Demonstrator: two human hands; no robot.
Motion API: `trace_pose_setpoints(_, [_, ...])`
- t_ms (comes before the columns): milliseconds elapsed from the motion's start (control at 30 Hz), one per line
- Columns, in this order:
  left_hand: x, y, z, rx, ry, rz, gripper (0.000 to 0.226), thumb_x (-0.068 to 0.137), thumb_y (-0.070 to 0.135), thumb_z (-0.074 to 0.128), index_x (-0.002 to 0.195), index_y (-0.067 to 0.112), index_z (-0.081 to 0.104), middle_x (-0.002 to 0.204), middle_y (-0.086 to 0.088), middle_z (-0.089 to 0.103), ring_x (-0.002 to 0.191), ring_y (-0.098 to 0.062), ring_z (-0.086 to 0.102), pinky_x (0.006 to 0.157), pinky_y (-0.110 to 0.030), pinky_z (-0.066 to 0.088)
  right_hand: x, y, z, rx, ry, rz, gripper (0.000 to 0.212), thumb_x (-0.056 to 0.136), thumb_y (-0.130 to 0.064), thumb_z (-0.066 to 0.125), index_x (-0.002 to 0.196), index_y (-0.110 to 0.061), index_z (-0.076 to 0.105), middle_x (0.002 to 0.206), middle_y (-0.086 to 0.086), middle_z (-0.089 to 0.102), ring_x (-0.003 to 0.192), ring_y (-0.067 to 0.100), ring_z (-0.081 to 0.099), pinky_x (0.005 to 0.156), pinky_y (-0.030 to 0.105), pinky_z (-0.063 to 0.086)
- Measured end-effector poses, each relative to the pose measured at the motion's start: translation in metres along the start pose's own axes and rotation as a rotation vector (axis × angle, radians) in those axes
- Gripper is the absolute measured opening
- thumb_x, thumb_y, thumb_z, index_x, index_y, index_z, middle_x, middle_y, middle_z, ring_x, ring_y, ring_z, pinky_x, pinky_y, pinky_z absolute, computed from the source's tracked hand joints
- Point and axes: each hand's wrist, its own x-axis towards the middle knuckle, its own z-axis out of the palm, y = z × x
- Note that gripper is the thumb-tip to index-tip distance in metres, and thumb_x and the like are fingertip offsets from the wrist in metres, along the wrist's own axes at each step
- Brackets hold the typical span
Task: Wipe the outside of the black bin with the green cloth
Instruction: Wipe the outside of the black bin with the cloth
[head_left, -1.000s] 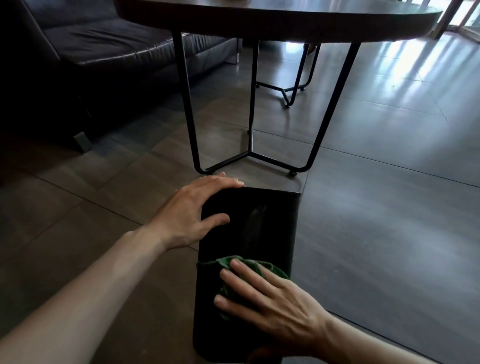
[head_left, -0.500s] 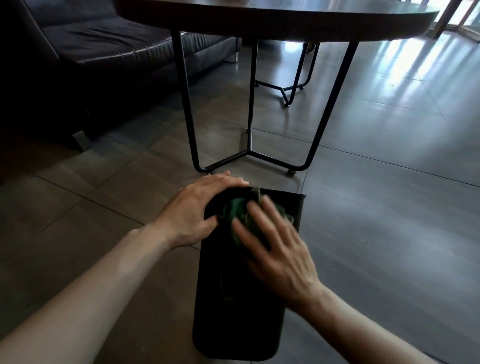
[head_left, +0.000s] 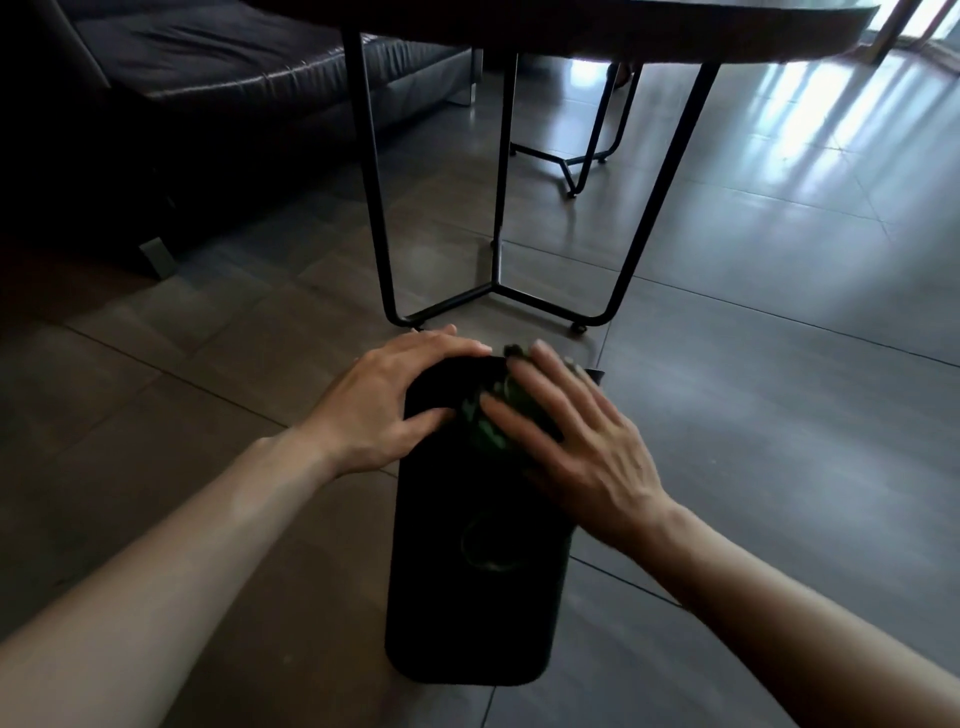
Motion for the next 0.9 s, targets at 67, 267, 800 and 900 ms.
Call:
trace_pose_setpoints(67, [0.001, 0.001, 0.001, 0.010, -0.010, 0.015, 0.067, 0.085, 0.010, 0.072, 0.143, 0.036, 0.051, 0.146, 0.013, 0.055, 0.147, -0.002, 0.035, 0.123, -0.039, 0.030, 0.010, -0.004, -0.002, 0.018, 0.051, 0.093, 0.053, 0.108, -0.035, 0.059, 0.157, -0.023, 0.041, 0.164, 0.019, 0.032, 0.157, 0.041, 0.027, 0.122, 0.056, 0.036])
trace_pose_setpoints(267, [-0.002, -0.004, -0.005, -0.009, -0.010, 0.020, 0.065, 0.085, 0.021, 0.080, 0.140, 0.040, 0.053, 0.144, 0.018, 0.057, 0.146, -0.001, 0.036, 0.122, -0.039, 0.032, -0.061, -0.063, 0.008, 0.089, -0.167, -0.392, 0.044, 0.110, -0.020, 0.051, 0.153, -0.028, 0.048, 0.162, 0.016, 0.043, 0.158, 0.039, 0.025, 0.122, 0.049, 0.037])
trace_pose_setpoints(800, [0.000, -0.006, -0.006, -0.043, 0.009, -0.028, 0.063, 0.083, 0.015, 0.081, 0.138, 0.034, 0.056, 0.143, 0.013, 0.059, 0.147, -0.003, 0.037, 0.123, -0.039, 0.029, -0.043, -0.059, 0.013, 0.187, -0.210, -0.431, 0.035, 0.112, -0.016, 0.049, 0.146, -0.022, 0.055, 0.155, 0.017, 0.051, 0.158, 0.038, 0.027, 0.121, 0.048, 0.037])
trace_pose_setpoints(900, [0.001, -0.002, -0.004, -0.031, 0.006, -0.027, 0.062, 0.084, 0.016, 0.080, 0.139, 0.034, 0.055, 0.144, 0.013, 0.058, 0.147, -0.003, 0.036, 0.125, -0.033, 0.025, -0.032, -0.042, 0.007, 0.145, -0.171, -0.442, 0.039, 0.112, -0.017, 0.048, 0.151, -0.022, 0.051, 0.158, 0.017, 0.048, 0.158, 0.038, 0.026, 0.122, 0.048, 0.036])
